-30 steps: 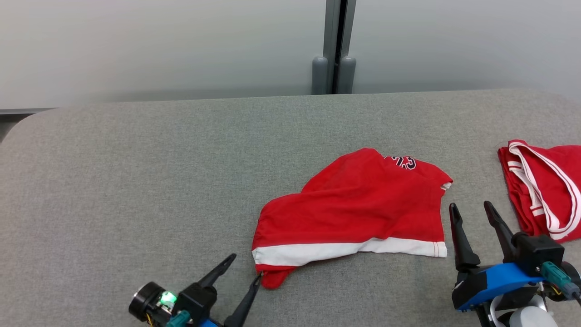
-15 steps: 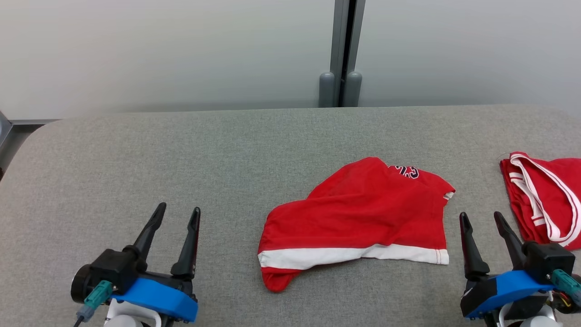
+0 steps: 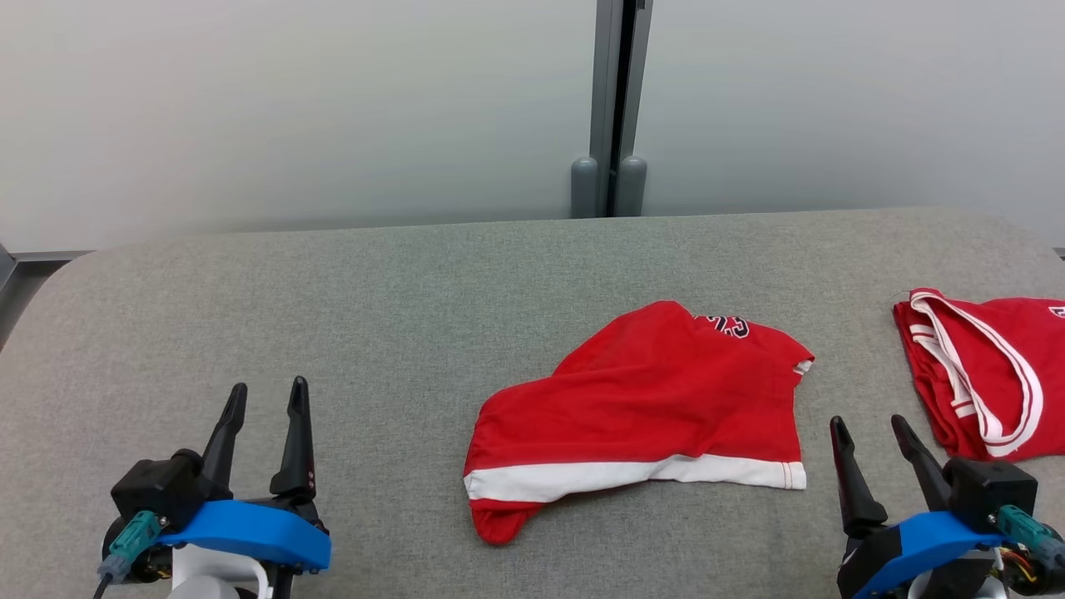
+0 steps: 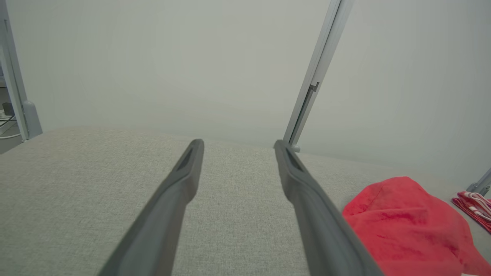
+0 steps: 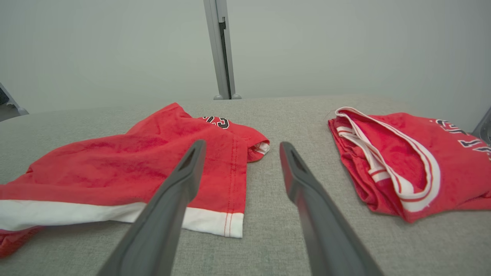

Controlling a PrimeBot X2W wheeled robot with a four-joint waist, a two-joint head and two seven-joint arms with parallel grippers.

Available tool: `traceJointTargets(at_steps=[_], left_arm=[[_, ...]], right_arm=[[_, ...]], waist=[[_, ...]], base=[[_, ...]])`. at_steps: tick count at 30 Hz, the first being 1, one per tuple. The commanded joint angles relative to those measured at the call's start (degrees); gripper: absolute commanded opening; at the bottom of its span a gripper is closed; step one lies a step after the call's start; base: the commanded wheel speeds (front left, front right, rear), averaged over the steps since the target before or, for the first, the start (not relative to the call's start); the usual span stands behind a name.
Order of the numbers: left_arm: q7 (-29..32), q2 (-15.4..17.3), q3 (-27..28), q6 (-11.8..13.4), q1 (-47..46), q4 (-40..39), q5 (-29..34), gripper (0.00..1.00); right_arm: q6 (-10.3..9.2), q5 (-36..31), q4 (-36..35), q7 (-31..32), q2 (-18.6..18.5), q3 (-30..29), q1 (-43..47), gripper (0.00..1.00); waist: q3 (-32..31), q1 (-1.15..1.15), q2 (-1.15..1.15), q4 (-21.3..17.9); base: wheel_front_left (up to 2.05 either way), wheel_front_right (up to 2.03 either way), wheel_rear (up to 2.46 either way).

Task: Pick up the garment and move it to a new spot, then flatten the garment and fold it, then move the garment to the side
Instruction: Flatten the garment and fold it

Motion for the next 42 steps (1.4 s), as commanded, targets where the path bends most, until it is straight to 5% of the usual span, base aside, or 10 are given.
traceJointTargets(at_steps=[1,23,35,42], left_arm=[[-0.13,0.03,0.8,0.11,0.62,0.39,0.02,1.0],[0.4,-1.67,2.15,-1.11,2.07,0.94,2.93,1.0],[20.63,-3.53,-4.32,-1.68,0.84,-1.4,-2.04,1.0],[31.98,-5.53,-7.07,-0.99,0.3,-3.92,-5.79,1.0]], right_arm=[[0.01,0.34,-0.39,0.2,-0.06,0.13,0.55,1.0],[0.01,0.36,-3.09,2.9,-0.06,0.56,-0.01,1.0],[0.01,0.54,-6.65,26.33,-0.08,-0.44,-1.18,1.0],[0.01,-0.5,-6.6,31.29,-0.07,0.79,-4.13,1.0]], waist=[[-0.15,0.01,0.0,-0.15],[0.28,0.01,0.0,-0.41],[2.69,0.01,0.0,-0.14],[4.79,0.01,0.0,-0.33]], base=[[0.0,0.0,0.0],[0.0,0.0,0.0],[0.0,0.0,0.0],[0.0,0.0,0.0]])
